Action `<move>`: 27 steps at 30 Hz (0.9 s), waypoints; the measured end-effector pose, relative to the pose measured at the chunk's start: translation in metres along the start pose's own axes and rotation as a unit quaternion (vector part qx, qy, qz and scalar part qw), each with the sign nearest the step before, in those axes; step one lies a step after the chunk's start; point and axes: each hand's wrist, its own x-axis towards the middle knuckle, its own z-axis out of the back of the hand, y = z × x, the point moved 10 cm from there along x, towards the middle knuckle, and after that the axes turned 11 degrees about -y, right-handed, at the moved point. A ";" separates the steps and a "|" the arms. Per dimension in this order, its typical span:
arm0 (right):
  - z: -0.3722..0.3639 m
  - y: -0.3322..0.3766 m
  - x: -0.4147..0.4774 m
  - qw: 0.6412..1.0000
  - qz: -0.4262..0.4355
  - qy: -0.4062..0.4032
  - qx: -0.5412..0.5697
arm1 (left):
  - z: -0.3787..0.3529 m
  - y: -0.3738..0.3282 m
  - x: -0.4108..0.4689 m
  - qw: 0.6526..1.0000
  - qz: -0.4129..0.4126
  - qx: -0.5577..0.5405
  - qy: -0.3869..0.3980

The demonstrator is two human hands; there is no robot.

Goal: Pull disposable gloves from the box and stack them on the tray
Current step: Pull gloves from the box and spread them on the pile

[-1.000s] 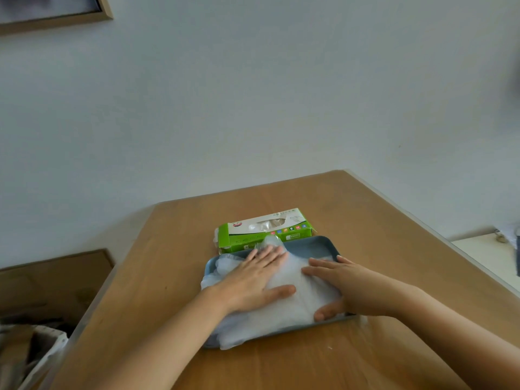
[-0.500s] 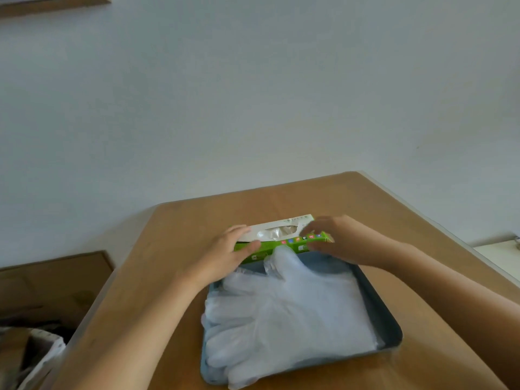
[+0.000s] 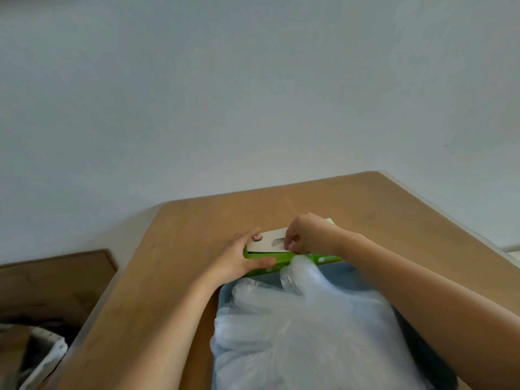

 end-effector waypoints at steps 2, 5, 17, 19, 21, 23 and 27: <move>-0.003 -0.003 -0.004 1.000 -0.001 -0.008 0.017 | -0.001 0.000 0.000 1.000 -0.003 -0.001 0.009; 0.001 -0.011 -0.011 0.996 -0.019 -0.038 0.072 | 0.000 -0.001 -0.001 1.000 -0.010 0.000 0.006; 0.025 -0.087 -0.023 0.854 -0.255 -0.220 0.396 | -0.001 -0.001 -0.002 1.000 0.000 0.003 0.018; 0.022 -0.082 -0.022 0.857 -0.249 -0.196 0.407 | -0.001 0.000 -0.001 1.000 0.002 0.003 0.018; 0.023 -0.070 -0.020 0.905 -0.214 -0.151 0.336 | 0.000 -0.001 -0.001 1.000 -0.002 0.007 0.013; 0.031 -0.056 -0.021 0.947 -0.169 -0.142 0.234 | 0.000 -0.001 -0.001 1.000 0.001 0.008 0.014; 0.070 -0.039 -0.036 0.820 -0.155 -0.224 0.504 | 0.001 -0.005 -0.005 1.000 0.005 0.009 0.018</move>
